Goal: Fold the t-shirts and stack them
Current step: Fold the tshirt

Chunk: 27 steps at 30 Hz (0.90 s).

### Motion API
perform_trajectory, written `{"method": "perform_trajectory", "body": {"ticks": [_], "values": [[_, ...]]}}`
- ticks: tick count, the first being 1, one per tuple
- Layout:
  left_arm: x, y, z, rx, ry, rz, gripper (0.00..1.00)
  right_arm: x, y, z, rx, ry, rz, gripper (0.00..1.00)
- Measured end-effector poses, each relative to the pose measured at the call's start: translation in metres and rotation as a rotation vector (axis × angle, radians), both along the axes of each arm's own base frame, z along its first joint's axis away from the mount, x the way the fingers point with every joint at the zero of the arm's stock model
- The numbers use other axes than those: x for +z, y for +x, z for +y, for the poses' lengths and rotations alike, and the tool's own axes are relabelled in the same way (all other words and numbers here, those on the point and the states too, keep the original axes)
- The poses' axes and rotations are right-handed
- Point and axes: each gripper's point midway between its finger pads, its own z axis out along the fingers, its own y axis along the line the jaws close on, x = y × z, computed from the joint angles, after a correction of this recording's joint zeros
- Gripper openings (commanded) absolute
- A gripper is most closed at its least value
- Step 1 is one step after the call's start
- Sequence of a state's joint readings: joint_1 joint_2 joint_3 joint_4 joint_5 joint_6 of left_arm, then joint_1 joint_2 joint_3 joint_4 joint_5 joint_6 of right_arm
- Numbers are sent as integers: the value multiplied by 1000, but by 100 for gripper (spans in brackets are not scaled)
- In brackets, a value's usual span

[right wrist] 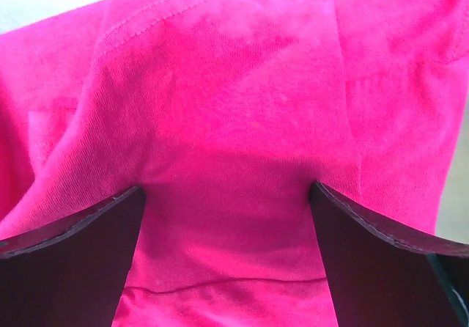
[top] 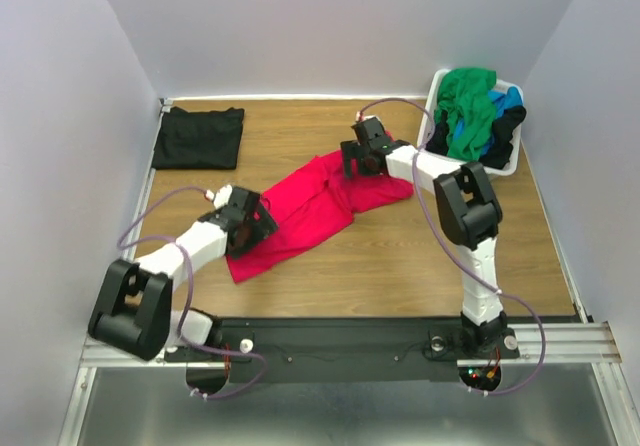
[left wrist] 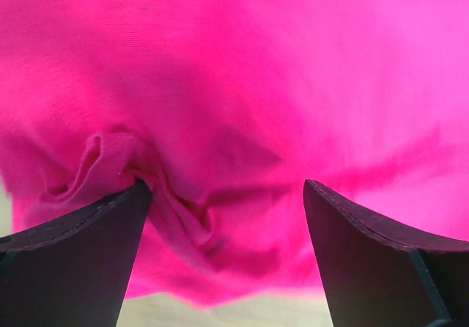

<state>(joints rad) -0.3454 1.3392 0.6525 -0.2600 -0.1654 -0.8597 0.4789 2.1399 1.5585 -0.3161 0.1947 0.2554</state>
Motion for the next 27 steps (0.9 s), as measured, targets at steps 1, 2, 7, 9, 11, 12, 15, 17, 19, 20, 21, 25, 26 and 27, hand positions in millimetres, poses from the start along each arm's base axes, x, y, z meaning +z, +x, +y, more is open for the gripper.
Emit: {"method": "perform_trajectory", "body": {"ticks": [1,2,7,9,11,12,15,17,19,20,21,25,26,27], "values": [[1,-11,-12,-15,-38,7,99,2,12,8,29,8,-19,100],[1,-23,-23,-30,-77,17,99,2,19,13,42,12,-30,100],[5,-76,-73,-75,-275,72,99,7,58,51,166,96,-91,100],[6,-98,-91,-91,-341,119,98,9,67,66,209,144,-105,100],[6,-118,-108,-115,-389,164,99,12,77,83,257,204,-122,100],[6,-127,-116,-122,-409,189,99,14,80,92,285,240,-128,100],[3,-160,-146,-186,-453,287,98,17,87,116,349,331,-139,100],[2,-173,-162,-219,-462,336,98,18,91,128,381,375,-149,100],[2,-184,-181,-260,-457,389,99,20,93,137,403,402,-155,100],[4,-191,-193,-292,-456,413,98,20,93,141,408,409,-156,100],[1,-197,-202,-321,-438,430,98,22,94,145,413,417,-159,100],[-6,-205,-215,-369,-372,450,98,24,97,161,426,441,-170,100],[-7,-206,-216,-376,-360,448,98,24,97,164,428,445,-172,100],[-6,-206,-216,-381,-351,447,99,24,98,166,429,447,-175,100]]}}
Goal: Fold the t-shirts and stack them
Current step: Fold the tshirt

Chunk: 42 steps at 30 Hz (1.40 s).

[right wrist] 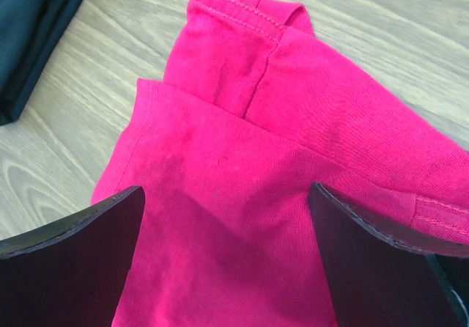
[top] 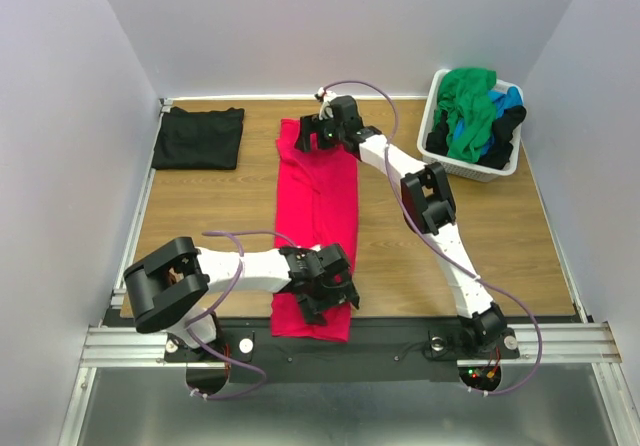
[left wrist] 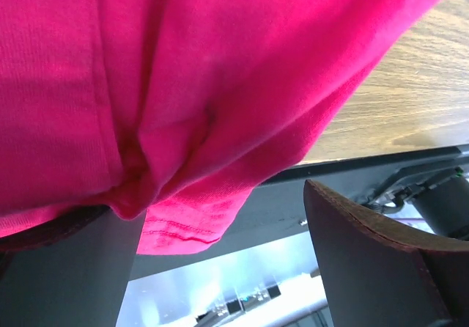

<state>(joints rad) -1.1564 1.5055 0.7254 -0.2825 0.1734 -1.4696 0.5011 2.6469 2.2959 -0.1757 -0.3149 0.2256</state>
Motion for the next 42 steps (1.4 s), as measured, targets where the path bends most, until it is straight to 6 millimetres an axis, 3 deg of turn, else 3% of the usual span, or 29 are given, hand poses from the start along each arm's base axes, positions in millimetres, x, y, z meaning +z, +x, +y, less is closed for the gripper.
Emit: {"method": "perform_trajectory", "body": {"ticks": [7,9,12,15,18,21,23,25,26,28,30,32,35,38,42], "values": [[21,9,-7,-41,23,-84,98,0,1,4,-1,2,-5,100],[39,18,-12,-48,16,-141,98,3,0,3,-3,-1,-1,100],[85,37,-18,-33,-12,-264,99,7,-5,-2,-12,-20,22,100],[123,51,-5,24,-10,-357,99,22,-17,-14,-34,-52,47,100],[137,59,29,91,47,-404,99,65,-34,-33,-74,-75,30,100],[142,76,69,186,92,-441,99,138,-55,-55,-123,-57,-59,100],[141,89,92,247,104,-461,99,196,-79,-74,-160,-17,-141,100],[137,100,112,297,108,-483,99,222,-108,-92,-201,8,-176,100],[133,103,122,312,121,-488,99,225,-121,-98,-210,12,-173,100],[124,109,141,355,146,-496,99,213,-156,-103,-235,-5,-146,100],[119,113,155,386,167,-503,99,184,-184,-94,-236,-47,-102,100],[113,119,167,410,182,-516,99,131,-221,-77,-217,-135,-16,100],[102,126,177,416,206,-515,99,69,-259,-55,-169,-249,96,100],[88,127,178,383,238,-491,99,37,-263,-50,-195,-313,136,100],[76,127,178,345,257,-473,99,21,-252,-40,-246,-336,147,100]]}}
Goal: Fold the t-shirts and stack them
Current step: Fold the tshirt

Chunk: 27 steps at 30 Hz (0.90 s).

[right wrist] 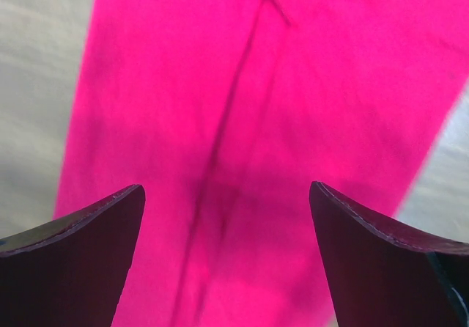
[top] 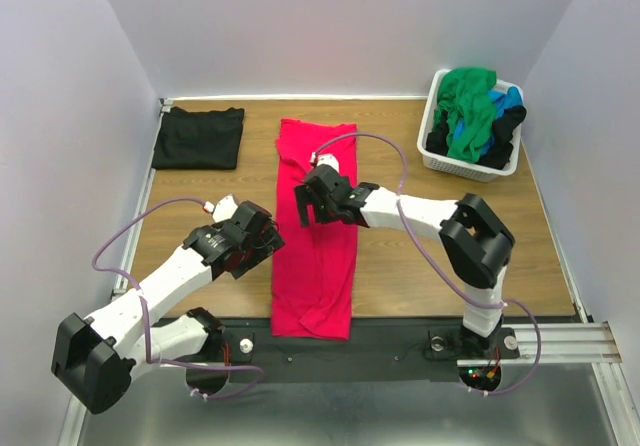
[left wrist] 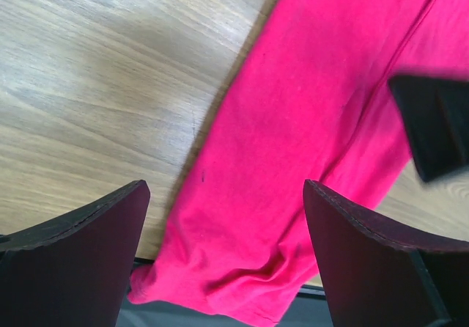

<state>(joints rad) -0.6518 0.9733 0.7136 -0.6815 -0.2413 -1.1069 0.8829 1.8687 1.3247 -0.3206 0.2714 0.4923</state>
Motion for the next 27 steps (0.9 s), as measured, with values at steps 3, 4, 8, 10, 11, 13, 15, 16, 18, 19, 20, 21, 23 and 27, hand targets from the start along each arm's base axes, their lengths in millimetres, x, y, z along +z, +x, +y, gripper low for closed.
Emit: {"method": "perform_trajectory", "body": {"ticks": [3,4,8,10,11,13,15,16,18,19,20,21,23,27], "values": [[-4,-1,1,-12,5,0,99,-6,11,10,-22,-5,-10,100],[-6,0,2,-16,4,-3,99,-11,16,14,-30,-13,-16,100],[-11,-2,3,-35,-3,-9,99,-27,32,19,-65,-57,-39,100],[-12,-4,2,-46,-8,-8,99,-37,39,21,-81,-84,-47,100],[-13,-4,2,-52,-9,-7,99,-41,43,22,-89,-96,-55,100],[-16,-5,1,-62,-11,-3,99,-42,55,24,-111,-120,-88,100],[-18,-7,1,-67,-12,2,99,-42,64,26,-130,-131,-114,100],[-18,-7,2,-67,-14,0,99,-42,72,30,-145,-134,-135,100],[-18,-8,2,-69,-17,-4,99,-40,81,34,-160,-136,-159,100],[-17,-8,2,-69,-21,-9,99,-40,86,37,-168,-132,-168,100],[-16,-7,2,-68,-23,-14,99,-40,91,39,-174,-128,-173,100],[-15,-7,3,-65,-25,-17,99,-40,95,40,-177,-126,-177,100],[-14,-6,3,-64,-28,-23,99,-39,106,42,-192,-113,-186,100],[-14,-5,4,-58,-27,-23,99,-39,136,35,-223,-113,-204,100]]}}
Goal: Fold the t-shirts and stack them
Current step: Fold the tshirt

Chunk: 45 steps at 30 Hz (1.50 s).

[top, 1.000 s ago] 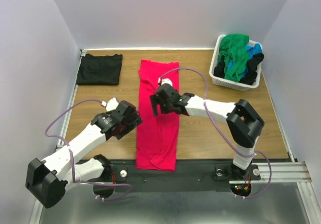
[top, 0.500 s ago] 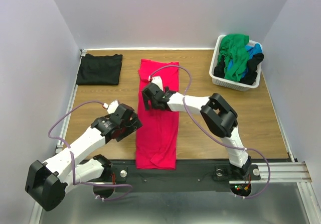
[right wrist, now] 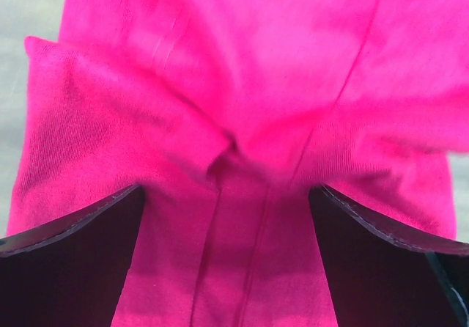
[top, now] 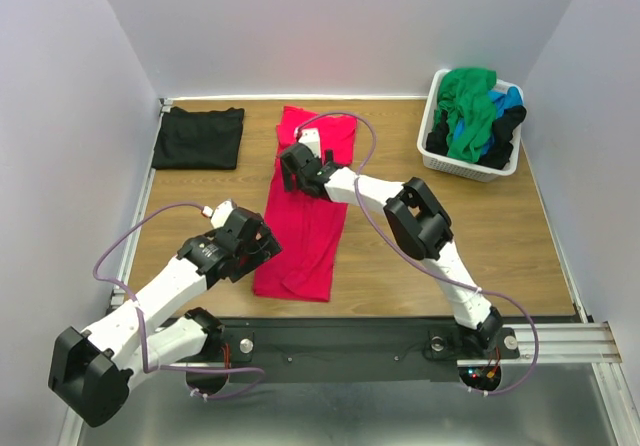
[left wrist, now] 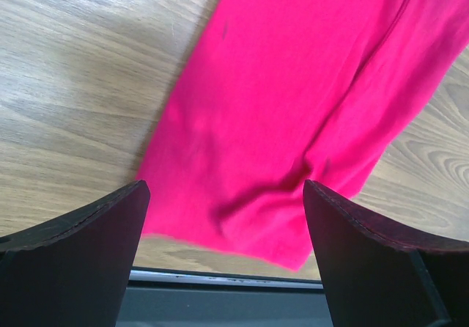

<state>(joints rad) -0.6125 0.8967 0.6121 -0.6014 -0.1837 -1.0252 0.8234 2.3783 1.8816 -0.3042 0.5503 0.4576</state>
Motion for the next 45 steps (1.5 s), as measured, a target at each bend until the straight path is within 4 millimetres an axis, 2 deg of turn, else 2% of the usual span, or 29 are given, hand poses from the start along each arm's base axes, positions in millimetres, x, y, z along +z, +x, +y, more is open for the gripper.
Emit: {"method": "perform_trajectory", "body": {"ticks": [2,9,14,18,21,23,24,25,26,27,28,30,31,32,34,35,36,38,40,42,43,44,45], "values": [[-1,1,1,6,2,3,99,1,14,-8,-9,-11,-11,100],[-6,5,-1,-7,3,19,99,3,43,-44,-25,-55,-9,100],[-14,6,-6,-23,-5,42,99,2,45,-44,24,-64,0,100],[-33,-2,2,-12,13,90,99,6,42,-45,71,-93,8,100],[-41,-5,10,15,22,113,98,12,32,-47,118,-111,32,100],[-41,-1,13,38,15,106,95,24,23,-50,143,-105,43,100],[-41,1,14,48,9,103,85,33,18,-50,155,-97,46,100],[-43,2,16,56,4,102,80,40,15,-50,162,-89,43,100],[-45,2,17,63,-3,101,70,55,10,-50,172,-72,28,100],[-48,1,17,65,-10,103,70,68,5,-50,180,-59,15,100],[-51,0,16,62,-18,110,63,82,-1,-48,188,-44,1,100],[-58,-5,14,47,-33,123,56,113,-19,-44,211,1,-36,100],[-60,-6,13,42,-38,125,55,122,-28,-43,218,18,-46,100],[-61,-6,11,34,-49,125,52,134,-45,-42,232,40,-54,100],[-61,-4,8,29,-60,121,41,147,-79,-39,258,68,-60,100],[-62,-3,8,28,-58,126,37,148,-89,-38,265,79,-59,100],[-64,-3,8,29,-56,130,34,144,-111,-39,278,92,-45,100],[-66,-3,8,29,-55,137,31,129,-154,-26,338,106,-2,100],[-66,-2,8,27,-54,133,30,101,-198,-27,370,102,74,100],[-67,-1,7,25,-58,130,28,75,-234,-34,389,78,143,98],[-67,0,6,24,-59,128,19,64,-251,-35,398,71,175,97],[-67,0,6,23,-60,126,16,56,-262,-36,396,69,201,96],[-67,0,6,23,-62,125,8,46,-278,-35,405,66,230,95]]}}
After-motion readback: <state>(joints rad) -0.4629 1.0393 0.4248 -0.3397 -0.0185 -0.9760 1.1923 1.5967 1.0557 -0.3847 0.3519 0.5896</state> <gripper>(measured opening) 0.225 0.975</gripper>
